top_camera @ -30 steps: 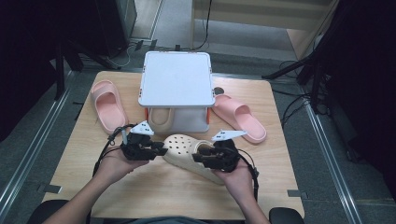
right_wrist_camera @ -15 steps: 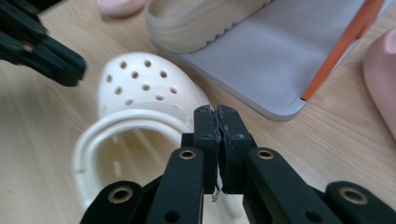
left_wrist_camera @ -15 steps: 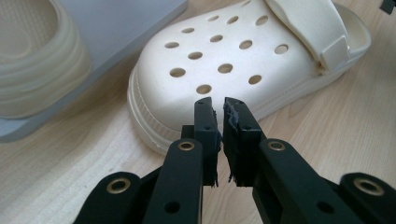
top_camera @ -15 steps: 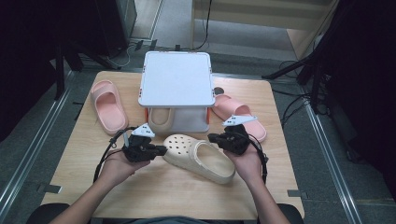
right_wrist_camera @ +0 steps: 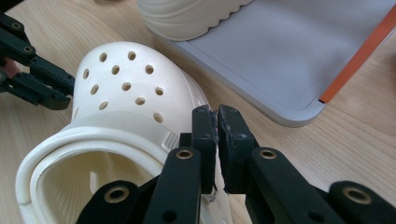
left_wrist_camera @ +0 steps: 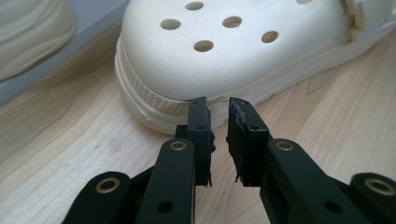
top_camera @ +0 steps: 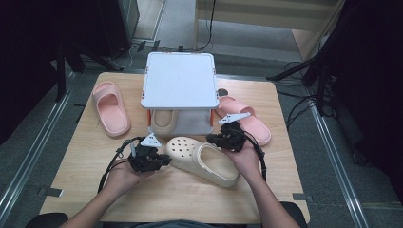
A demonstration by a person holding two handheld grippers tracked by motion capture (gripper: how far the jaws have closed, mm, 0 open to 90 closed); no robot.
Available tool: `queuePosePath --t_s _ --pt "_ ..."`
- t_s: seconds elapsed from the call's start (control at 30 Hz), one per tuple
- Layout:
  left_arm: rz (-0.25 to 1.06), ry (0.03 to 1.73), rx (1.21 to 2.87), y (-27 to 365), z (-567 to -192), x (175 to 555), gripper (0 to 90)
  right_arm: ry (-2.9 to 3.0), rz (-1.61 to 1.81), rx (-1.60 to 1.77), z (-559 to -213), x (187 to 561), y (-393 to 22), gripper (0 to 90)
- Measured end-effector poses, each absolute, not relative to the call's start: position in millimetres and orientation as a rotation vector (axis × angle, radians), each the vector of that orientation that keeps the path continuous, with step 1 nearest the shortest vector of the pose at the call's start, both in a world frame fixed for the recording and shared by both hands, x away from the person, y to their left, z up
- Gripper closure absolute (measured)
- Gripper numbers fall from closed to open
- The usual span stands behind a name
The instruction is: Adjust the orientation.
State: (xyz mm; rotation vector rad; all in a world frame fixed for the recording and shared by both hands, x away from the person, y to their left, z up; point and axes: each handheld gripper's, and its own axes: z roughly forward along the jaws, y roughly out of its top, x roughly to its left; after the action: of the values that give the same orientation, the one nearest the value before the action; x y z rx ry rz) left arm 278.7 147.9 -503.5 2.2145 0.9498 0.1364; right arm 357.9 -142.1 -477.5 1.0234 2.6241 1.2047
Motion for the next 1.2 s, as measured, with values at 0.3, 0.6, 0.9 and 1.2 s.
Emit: queuePosePath --t_s 0.3,0.6,0.9,1.2 --pt "0.142 0.949 2.215 145 -506 285 80.6 2.619 1.19 1.051 -478 354 -142 87.5" --pt "0.136 0.941 2.216 138 -506 297 79.9 2.584 1.19 1.09 -479 343 -152 87.6" --pt "0.139 0.914 2.228 131 -506 310 79.0 2.559 1.188 1.127 -483 328 -156 88.3" --pt "0.157 0.926 2.218 128 -505 322 80.5 2.549 1.211 1.137 -485 311 -151 88.7"
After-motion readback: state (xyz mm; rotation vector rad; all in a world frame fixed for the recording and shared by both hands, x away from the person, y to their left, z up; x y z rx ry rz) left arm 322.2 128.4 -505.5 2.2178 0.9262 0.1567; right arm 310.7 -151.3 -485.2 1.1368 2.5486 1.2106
